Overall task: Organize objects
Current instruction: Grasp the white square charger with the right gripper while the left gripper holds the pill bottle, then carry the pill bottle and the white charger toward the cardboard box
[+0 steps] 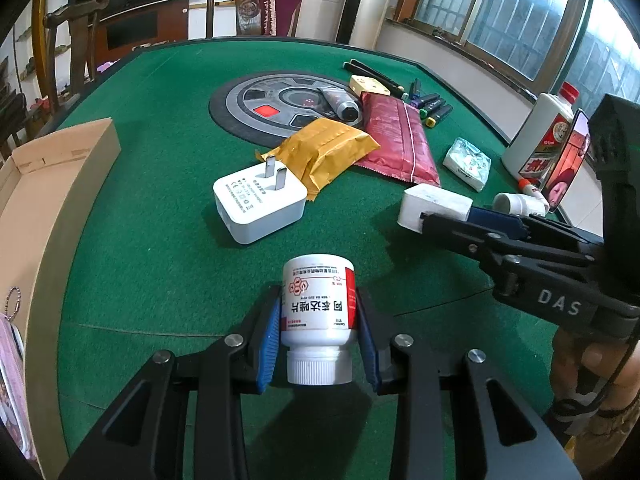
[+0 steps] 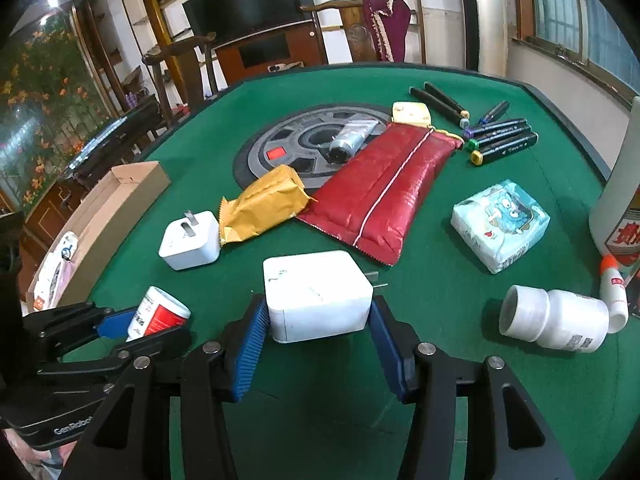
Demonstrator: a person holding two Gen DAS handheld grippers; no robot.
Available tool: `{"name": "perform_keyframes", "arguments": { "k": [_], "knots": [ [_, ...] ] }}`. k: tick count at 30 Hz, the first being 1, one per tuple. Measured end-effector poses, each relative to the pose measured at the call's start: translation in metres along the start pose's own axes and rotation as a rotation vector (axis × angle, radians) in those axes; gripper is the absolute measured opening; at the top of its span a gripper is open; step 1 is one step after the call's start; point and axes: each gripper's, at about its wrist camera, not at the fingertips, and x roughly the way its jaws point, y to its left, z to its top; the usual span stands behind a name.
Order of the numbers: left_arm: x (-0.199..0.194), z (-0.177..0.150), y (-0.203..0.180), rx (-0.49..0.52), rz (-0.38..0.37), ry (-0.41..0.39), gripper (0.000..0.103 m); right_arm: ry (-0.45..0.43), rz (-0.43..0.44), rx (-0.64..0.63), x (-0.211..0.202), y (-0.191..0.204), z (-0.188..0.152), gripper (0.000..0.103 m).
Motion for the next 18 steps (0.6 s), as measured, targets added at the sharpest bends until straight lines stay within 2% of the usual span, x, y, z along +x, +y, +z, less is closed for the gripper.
{"name": "perform_keyframes", "arguments": {
  "k": [18],
  "knots": [
    [-0.012, 0.002, 0.008, -0.044, -0.014, -0.020, 0.033, -0.065, 0.046, -0.023, -0.026, 0.014, 0.001, 0.054]
  ]
}}
